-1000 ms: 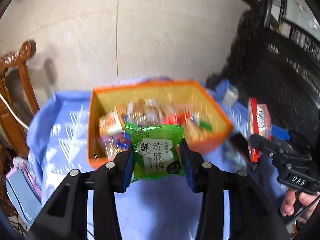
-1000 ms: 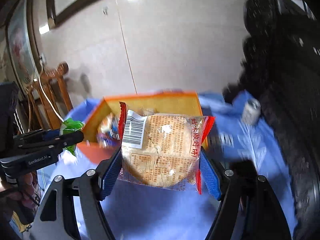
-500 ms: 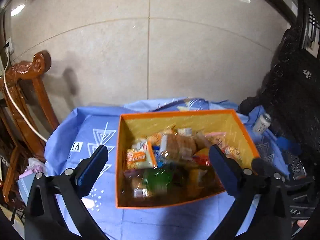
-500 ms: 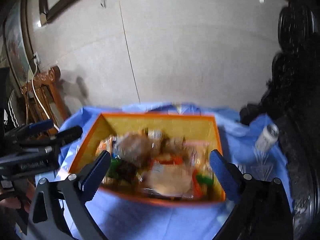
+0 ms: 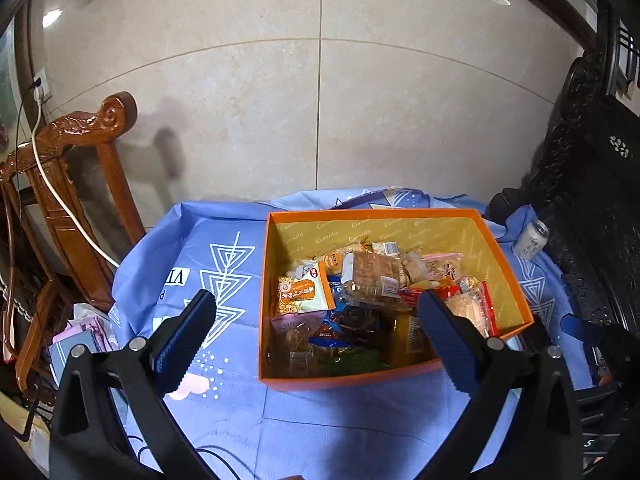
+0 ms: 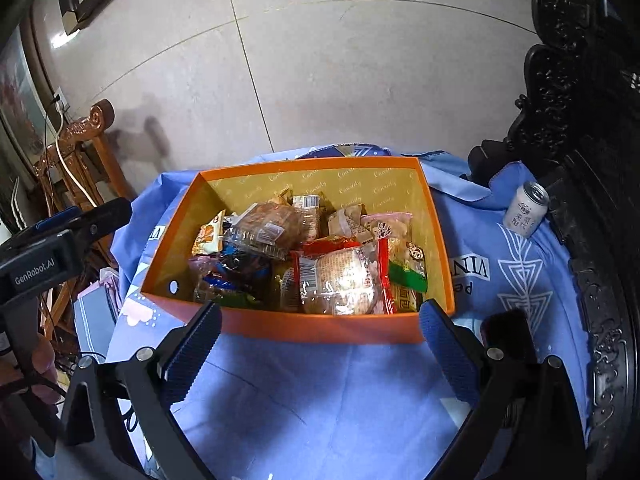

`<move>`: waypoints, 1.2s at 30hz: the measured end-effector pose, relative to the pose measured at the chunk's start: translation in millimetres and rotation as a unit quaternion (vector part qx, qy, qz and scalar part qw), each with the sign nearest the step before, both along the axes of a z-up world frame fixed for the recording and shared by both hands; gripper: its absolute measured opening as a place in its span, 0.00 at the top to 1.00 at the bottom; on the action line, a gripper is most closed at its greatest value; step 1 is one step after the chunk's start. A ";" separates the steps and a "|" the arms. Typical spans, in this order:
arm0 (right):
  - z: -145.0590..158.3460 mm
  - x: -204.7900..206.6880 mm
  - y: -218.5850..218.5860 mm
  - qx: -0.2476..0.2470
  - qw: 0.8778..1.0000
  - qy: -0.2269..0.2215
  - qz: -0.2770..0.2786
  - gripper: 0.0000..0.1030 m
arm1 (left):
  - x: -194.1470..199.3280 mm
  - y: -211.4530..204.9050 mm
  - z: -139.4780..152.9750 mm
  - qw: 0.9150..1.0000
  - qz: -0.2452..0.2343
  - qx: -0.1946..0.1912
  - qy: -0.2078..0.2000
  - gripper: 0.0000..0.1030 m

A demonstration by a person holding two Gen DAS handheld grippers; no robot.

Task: Organize snacks

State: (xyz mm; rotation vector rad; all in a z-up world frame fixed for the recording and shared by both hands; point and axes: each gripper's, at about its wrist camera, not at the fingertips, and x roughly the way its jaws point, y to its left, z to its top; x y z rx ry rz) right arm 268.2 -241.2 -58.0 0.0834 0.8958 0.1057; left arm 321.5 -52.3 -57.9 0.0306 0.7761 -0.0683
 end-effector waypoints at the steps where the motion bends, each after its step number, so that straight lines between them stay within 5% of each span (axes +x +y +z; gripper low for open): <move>1: 2.2 -2.8 1.0 -0.002 1.000 -0.002 0.000 0.03 | -2.0 0.2 1.4 1.000 -0.001 0.001 -0.001 0.04; 36: 12.8 -13.7 8.4 -0.008 1.000 -0.010 0.005 0.03 | -19.0 5.2 6.9 1.000 -0.008 0.009 -0.007 0.04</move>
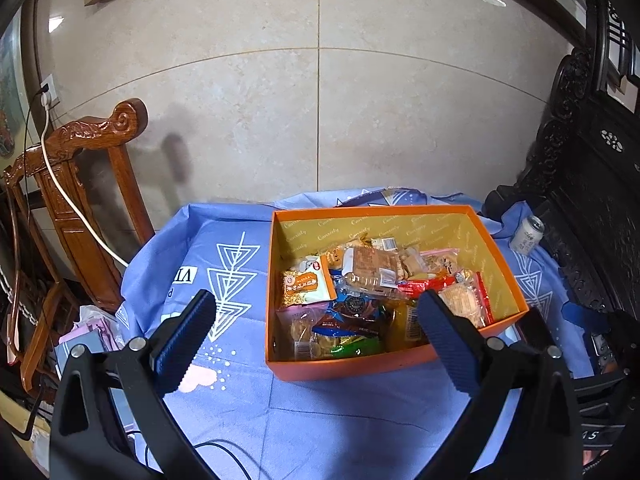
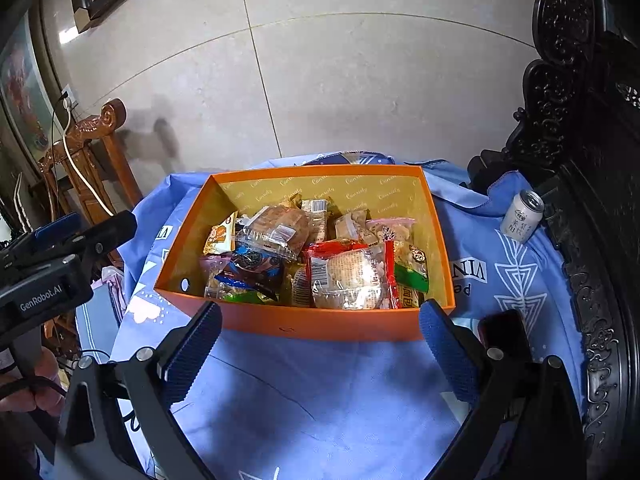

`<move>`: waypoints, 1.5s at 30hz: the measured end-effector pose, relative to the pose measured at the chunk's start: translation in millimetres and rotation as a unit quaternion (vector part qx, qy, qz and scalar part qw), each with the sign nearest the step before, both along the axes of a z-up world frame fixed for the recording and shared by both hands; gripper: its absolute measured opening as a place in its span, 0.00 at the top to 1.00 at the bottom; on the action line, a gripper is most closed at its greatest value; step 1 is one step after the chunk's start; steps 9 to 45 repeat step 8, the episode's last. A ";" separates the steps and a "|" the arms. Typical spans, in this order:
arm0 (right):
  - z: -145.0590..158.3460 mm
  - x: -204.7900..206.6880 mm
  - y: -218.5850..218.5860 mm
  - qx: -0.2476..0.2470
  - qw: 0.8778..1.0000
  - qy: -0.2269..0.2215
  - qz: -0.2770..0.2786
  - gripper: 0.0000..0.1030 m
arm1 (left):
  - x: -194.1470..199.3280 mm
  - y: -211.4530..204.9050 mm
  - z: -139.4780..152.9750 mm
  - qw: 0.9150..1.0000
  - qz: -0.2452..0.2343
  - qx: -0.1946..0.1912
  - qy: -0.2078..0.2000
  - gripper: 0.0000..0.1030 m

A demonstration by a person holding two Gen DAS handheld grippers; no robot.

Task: Organize snacks

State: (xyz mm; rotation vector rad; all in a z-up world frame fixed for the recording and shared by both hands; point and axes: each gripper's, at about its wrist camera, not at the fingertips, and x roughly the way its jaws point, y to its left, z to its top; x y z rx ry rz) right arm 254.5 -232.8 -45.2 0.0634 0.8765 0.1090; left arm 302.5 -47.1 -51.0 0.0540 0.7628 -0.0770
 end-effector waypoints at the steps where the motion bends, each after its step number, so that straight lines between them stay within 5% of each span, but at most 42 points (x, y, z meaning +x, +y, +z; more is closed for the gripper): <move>1: -0.5 0.1 0.0 0.000 1.000 0.000 0.000 0.03 | 0.1 0.0 0.0 1.000 0.001 0.001 0.001 0.04; 45: -2.0 -1.7 0.9 0.001 1.000 0.000 0.000 0.03 | -0.8 0.8 -0.8 1.000 0.002 0.006 0.008 0.04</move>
